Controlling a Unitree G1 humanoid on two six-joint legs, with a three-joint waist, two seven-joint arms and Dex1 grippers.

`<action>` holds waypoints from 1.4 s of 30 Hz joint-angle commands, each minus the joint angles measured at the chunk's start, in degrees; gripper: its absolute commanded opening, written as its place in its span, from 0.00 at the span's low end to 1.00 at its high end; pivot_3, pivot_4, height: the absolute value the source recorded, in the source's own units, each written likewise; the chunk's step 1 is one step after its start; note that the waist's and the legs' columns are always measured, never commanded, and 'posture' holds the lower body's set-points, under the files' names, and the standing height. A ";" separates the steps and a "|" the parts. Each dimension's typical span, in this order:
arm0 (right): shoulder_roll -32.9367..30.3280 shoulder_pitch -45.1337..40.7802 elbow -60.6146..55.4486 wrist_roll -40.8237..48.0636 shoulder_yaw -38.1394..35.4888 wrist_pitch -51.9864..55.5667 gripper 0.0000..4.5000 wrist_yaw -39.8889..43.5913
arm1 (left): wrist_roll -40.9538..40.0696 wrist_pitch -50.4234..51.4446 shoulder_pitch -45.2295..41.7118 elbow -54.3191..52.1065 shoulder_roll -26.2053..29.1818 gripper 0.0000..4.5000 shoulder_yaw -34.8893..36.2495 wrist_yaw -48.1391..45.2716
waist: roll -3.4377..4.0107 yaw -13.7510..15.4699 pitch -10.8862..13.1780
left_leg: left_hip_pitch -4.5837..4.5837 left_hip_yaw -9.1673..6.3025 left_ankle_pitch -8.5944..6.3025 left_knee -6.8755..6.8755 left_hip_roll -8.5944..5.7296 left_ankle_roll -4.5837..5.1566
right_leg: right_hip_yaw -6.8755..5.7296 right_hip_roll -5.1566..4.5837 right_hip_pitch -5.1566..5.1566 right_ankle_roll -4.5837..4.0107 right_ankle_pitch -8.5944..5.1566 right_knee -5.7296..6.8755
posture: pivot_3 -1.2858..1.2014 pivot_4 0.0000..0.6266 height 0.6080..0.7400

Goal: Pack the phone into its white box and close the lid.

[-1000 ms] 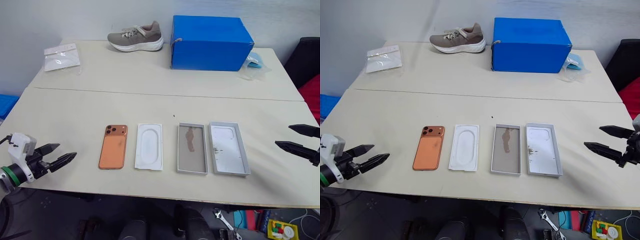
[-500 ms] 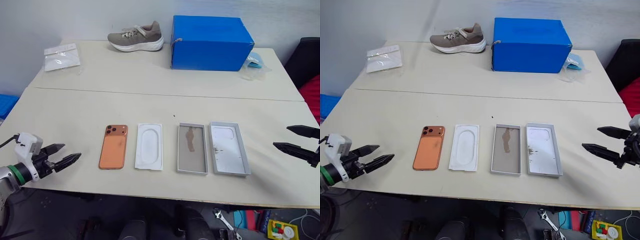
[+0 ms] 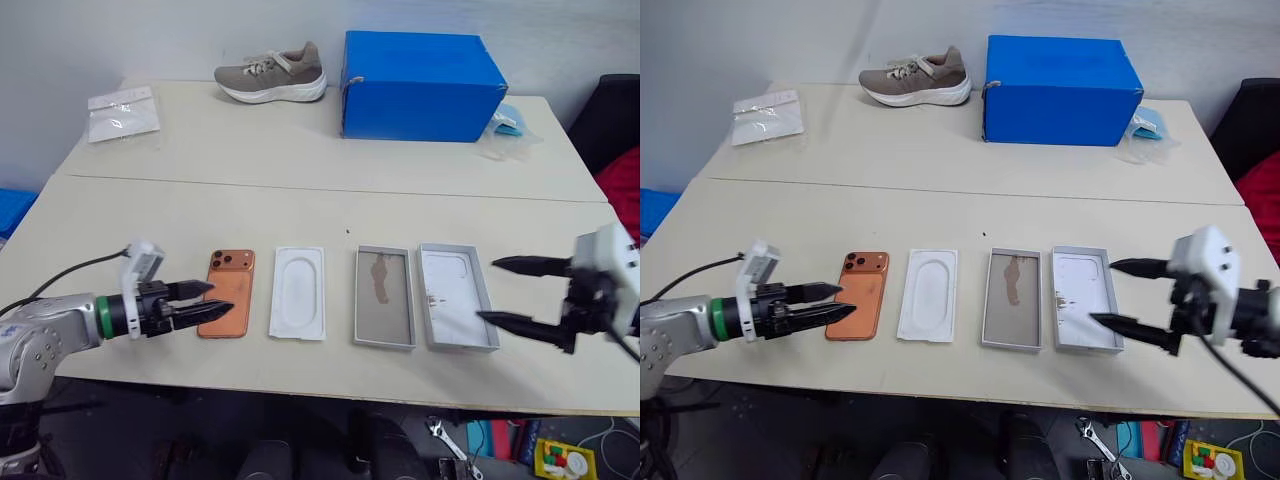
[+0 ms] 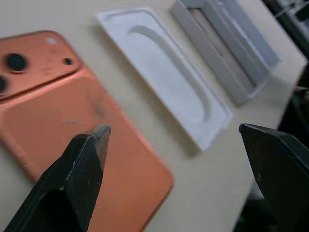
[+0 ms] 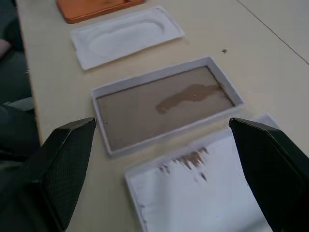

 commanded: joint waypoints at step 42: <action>6.46 0.00 -9.59 0.36 10.11 -3.08 1.00 -8.61 | -5.28 24.68 -20.25 16.95 -13.20 0.01 -13.46 16.00 | -0.20 0.00 -0.01 | 0.07 -0.14 0.25 0.21 -0.15 -0.42 | -0.07 -0.02 0.04 0.03 0.02 0.09 | 0.52 0.24 1.00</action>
